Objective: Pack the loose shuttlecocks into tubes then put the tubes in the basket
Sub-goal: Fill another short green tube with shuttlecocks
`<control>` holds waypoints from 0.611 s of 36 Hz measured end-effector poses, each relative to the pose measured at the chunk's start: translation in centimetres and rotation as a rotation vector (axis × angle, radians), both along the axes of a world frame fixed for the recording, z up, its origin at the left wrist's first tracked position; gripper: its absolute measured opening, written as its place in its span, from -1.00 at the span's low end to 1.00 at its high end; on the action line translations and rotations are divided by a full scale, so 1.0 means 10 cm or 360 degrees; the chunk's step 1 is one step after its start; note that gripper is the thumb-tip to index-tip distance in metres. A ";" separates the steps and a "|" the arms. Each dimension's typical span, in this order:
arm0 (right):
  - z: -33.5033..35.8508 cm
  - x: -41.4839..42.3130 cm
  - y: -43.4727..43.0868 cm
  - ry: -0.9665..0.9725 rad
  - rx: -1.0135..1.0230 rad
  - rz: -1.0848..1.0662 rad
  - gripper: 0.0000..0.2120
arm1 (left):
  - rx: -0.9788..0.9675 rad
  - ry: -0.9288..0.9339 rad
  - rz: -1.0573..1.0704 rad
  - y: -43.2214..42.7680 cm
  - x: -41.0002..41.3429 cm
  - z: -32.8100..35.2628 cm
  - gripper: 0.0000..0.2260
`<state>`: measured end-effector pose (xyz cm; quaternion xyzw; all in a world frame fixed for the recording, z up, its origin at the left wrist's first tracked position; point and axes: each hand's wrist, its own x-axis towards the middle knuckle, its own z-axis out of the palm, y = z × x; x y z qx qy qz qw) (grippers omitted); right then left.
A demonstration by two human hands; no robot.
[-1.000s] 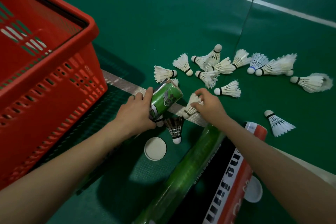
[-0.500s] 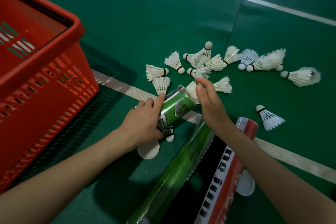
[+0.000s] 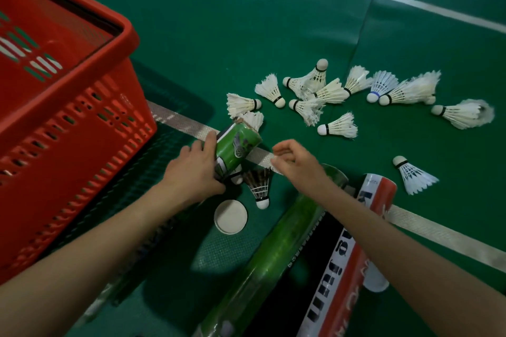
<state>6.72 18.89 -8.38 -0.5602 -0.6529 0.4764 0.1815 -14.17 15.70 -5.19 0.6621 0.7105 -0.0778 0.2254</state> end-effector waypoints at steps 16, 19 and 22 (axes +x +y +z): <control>-0.23 0.04 -0.04 -0.0541 0.0207 0.0259 -0.72 | -0.0075 -0.0055 -0.0044 -0.08 0.04 -0.07 -0.04; -0.19 0.15 0.03 -0.0449 0.0263 0.0014 -0.78 | -0.0088 -0.0062 -0.0073 -0.11 0.08 -0.08 -0.02; -0.03 0.24 0.11 -0.0174 0.0272 -0.0265 -0.84 | -0.0093 -0.0080 -0.0106 -0.13 0.13 -0.07 0.01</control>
